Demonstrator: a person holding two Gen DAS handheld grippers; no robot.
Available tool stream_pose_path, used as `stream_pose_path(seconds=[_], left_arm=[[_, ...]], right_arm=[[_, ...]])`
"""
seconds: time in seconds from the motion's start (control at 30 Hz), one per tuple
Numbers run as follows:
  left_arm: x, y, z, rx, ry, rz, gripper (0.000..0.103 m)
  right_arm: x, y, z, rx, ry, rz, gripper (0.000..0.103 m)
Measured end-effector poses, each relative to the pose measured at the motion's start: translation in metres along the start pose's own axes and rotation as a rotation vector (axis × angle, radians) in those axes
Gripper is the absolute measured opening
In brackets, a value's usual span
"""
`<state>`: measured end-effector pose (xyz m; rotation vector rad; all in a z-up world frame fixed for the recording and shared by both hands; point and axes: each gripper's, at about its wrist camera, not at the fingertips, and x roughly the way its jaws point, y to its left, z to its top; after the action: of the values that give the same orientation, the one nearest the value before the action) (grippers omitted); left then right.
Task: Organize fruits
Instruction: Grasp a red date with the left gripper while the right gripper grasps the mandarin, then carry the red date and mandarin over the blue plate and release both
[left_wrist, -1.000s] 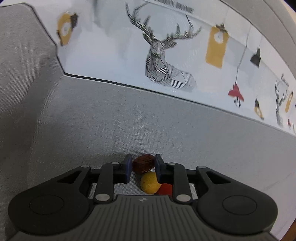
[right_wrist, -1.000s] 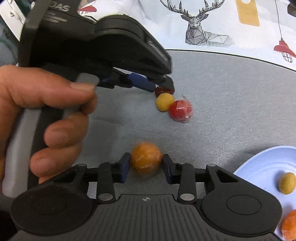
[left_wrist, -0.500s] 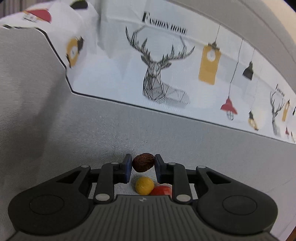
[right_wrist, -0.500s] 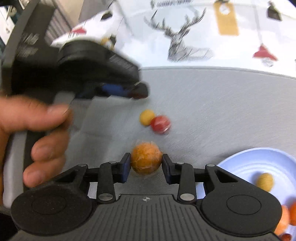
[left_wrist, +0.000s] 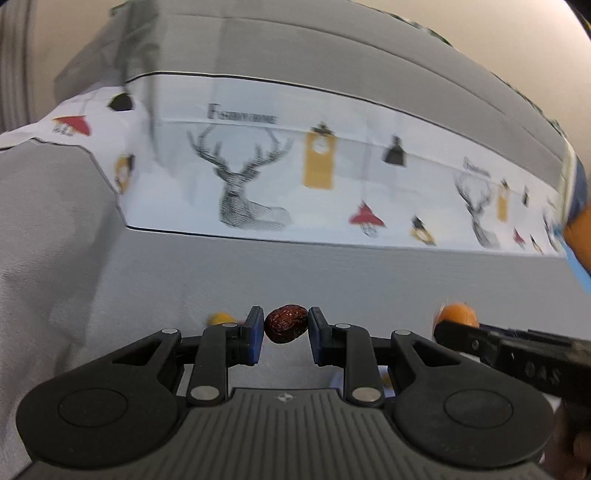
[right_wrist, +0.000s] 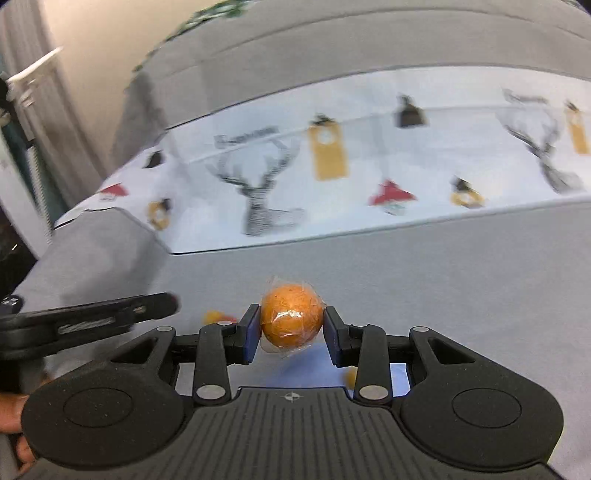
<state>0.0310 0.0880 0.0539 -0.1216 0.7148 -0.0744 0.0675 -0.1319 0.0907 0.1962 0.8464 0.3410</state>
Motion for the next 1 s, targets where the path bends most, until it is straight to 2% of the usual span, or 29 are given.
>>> stream_pose_path(seconds=[0.07,0.17,0.27,0.37,0.57,0.83,1.0], left_arm=[[-0.001,-0.007,-0.005,0.032,0.002,-0.006,0.028],[0.003,-0.010,-0.009,0.043,0.009,-0.009,0.028],[0.012,-0.008,-0.008,0.014,0.029,-0.022,0.028],[0.022,-0.009,-0.009,0.010,0.055,-0.031,0.028],[0.032,-0.020,-0.007,0.055,0.046,-0.047,0.028],[0.044,-0.048,-0.011,0.123,0.065,-0.127,0.028],[0.050,-0.062,-0.018,0.172,0.082,-0.159,0.028]], right_arm=[[-0.002,-0.017,0.002,0.069,0.039,-0.039,0.038],[-0.013,-0.035,0.008,0.094,0.008,-0.057,0.038],[-0.016,-0.051,0.006,0.129,0.015,-0.082,0.038],[-0.011,-0.061,0.001,0.111,0.027,-0.116,0.038],[-0.009,-0.074,0.000,0.018,0.043,-0.141,0.038],[-0.010,-0.073,-0.006,-0.082,0.078,-0.103,0.038],[-0.005,-0.064,-0.011,-0.127,0.129,-0.040,0.038]])
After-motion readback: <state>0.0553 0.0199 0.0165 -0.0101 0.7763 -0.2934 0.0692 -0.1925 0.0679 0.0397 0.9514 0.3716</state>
